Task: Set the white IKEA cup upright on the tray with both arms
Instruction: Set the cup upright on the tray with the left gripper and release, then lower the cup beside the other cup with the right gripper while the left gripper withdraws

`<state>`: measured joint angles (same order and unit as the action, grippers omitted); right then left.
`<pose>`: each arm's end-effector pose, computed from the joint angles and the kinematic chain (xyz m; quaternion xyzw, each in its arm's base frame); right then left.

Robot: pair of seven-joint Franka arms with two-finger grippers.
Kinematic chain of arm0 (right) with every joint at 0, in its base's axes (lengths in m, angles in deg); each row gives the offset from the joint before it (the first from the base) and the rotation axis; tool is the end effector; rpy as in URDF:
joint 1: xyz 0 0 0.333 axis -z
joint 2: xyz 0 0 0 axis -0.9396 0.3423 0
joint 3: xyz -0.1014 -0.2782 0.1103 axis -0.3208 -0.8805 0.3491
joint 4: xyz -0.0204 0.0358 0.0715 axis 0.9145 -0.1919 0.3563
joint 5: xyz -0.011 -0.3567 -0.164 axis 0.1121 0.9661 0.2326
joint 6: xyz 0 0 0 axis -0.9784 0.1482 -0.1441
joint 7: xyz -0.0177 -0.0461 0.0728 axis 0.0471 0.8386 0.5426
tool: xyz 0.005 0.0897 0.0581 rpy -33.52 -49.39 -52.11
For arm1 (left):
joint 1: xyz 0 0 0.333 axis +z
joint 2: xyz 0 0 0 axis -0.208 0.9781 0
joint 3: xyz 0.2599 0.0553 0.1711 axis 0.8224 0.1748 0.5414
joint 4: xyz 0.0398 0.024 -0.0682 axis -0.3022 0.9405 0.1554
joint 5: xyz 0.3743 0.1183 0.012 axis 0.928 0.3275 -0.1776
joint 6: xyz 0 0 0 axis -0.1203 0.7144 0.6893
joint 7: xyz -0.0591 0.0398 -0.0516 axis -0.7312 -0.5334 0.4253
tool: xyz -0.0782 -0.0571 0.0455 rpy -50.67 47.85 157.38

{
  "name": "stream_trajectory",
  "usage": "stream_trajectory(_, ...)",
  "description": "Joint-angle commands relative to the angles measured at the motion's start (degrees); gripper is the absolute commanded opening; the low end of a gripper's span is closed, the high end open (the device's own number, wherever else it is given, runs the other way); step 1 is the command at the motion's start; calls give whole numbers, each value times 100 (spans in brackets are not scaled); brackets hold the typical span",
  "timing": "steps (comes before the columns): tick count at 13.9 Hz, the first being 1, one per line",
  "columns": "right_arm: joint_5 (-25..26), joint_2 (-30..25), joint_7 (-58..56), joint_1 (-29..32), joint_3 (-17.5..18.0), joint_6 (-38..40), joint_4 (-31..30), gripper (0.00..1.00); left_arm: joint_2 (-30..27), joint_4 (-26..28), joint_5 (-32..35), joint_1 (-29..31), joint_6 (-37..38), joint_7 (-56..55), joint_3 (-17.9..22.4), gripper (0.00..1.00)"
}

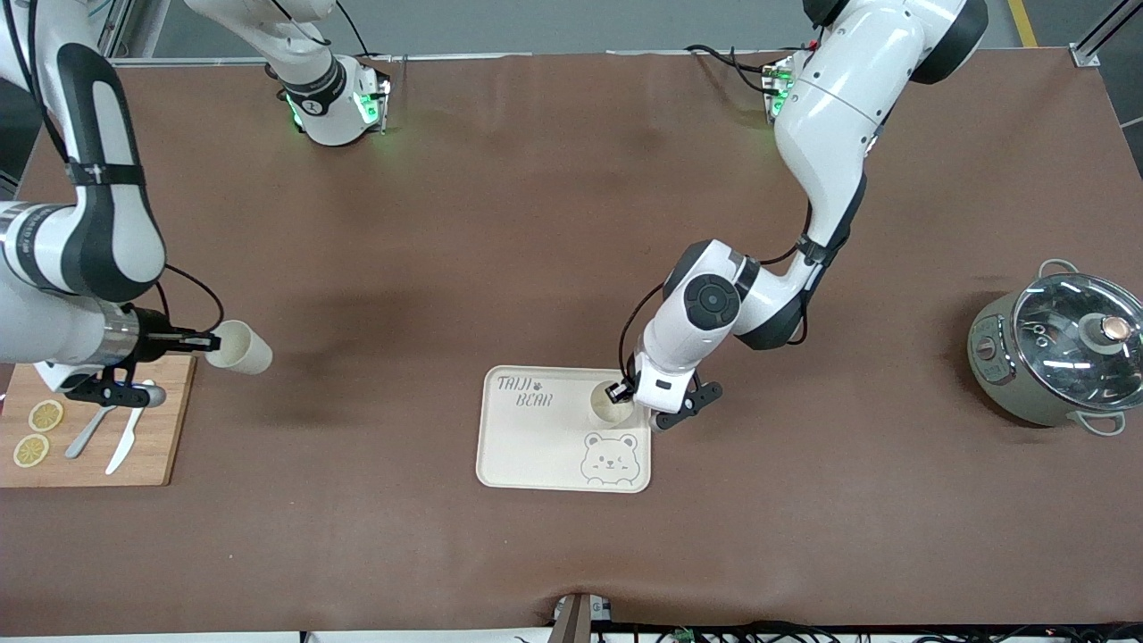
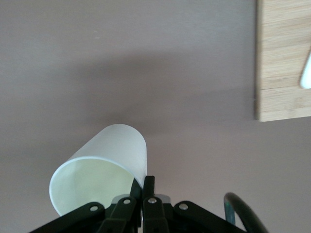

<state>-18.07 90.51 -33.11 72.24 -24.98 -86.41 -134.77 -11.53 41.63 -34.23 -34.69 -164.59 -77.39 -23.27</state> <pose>0.6248 -0.0440 0.3583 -0.9898 0.0772 0.1145 0.0355 0.6197 -0.4003 0.2294 0.9545 0.2680 0.0228 0.1290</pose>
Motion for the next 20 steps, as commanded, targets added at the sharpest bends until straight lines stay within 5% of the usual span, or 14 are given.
stream_trajectory(1,-113,24,745,-391,-9,130,218,0,-16,-163,236,-86,36,-93,58,100)
stream_trajectory(4,-736,173,1693,-892,-18,121,525,0,-481,-163,271,123,394,-15,67,100)
stream_trajectory(13,-947,1596,4770,-2360,0,-106,2229,0,-1774,-128,614,642,2557,776,67,100)
stream_trajectory(20,-1168,2124,5537,-2914,-9,-1135,2336,0,-2494,-128,623,1161,3550,1452,58,100)
